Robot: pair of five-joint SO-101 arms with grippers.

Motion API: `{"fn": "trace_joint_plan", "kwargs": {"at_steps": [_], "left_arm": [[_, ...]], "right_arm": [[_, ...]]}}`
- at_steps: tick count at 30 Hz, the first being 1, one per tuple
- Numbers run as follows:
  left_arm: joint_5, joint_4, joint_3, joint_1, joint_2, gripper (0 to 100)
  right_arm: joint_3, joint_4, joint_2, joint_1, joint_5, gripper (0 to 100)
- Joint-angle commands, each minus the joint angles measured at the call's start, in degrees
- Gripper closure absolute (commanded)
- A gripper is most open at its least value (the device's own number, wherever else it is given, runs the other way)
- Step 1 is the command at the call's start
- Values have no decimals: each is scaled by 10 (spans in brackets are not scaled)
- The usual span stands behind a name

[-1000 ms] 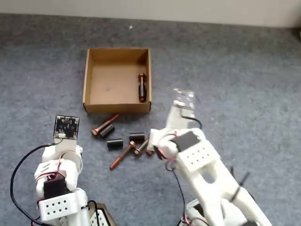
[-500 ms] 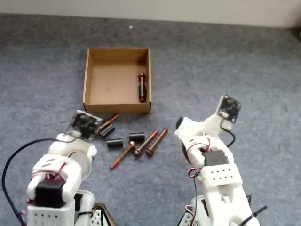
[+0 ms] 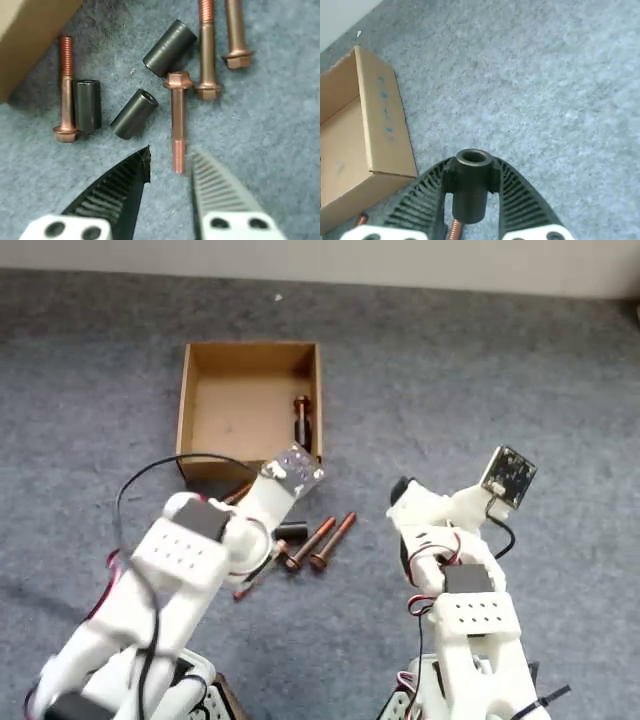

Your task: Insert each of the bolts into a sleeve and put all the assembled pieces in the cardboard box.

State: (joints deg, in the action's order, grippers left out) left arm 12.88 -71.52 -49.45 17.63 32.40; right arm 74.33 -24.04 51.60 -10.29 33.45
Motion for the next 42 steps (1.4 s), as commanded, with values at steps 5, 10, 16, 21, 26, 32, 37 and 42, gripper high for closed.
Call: {"fn": "trace_joint_plan", "kwargs": {"at_steps": [5,10,16,21,26,32,37,42], "left_arm": [[-30,98,38,13,-155,790],[-31,151,38,13,-200,790],[-31,202,38,32,-255,896],[-31,205,46,63,-267,973],[-31,201,48,58,-249,994],[-32,176,7,58,-100,994],[-58,179,-58,22,93,994],[-103,179,-90,-37,266,994]], "right_arm": [[-2,13,16,7,-2,994],[-2,13,16,7,-2,994],[-2,10,20,7,-2,994],[-2,10,21,7,-2,994],[-2,9,22,7,-4,994],[-7,-53,22,4,-34,994],[-37,-104,57,-11,-97,994],[-4,-105,166,-80,-132,994]]}}
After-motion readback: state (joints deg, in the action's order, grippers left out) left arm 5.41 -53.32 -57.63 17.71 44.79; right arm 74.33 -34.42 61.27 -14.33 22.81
